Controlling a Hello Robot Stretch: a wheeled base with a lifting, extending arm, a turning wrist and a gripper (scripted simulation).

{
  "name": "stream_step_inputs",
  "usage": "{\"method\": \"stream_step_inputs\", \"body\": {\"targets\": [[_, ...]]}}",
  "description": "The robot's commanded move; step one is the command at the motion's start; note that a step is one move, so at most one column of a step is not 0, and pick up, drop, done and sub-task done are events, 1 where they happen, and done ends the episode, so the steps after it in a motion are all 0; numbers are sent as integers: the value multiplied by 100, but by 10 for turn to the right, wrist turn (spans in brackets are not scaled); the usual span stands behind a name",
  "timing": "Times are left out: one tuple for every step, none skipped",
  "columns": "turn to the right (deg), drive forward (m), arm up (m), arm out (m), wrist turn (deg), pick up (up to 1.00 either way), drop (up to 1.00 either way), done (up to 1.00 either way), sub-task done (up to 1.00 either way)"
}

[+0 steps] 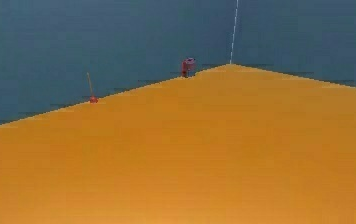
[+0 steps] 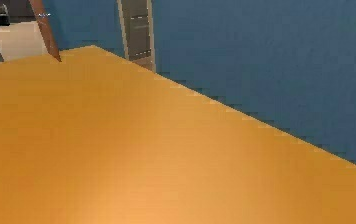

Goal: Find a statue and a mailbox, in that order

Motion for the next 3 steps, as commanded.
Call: {"method": "stream_step_inputs", "body": {"targets": [[0, 100, 0, 0, 0, 0, 0, 0, 0], [0, 100, 0, 0, 0, 0, 0, 0, 0], [30, 0, 0, 0, 0, 0, 0, 0, 0]]}}
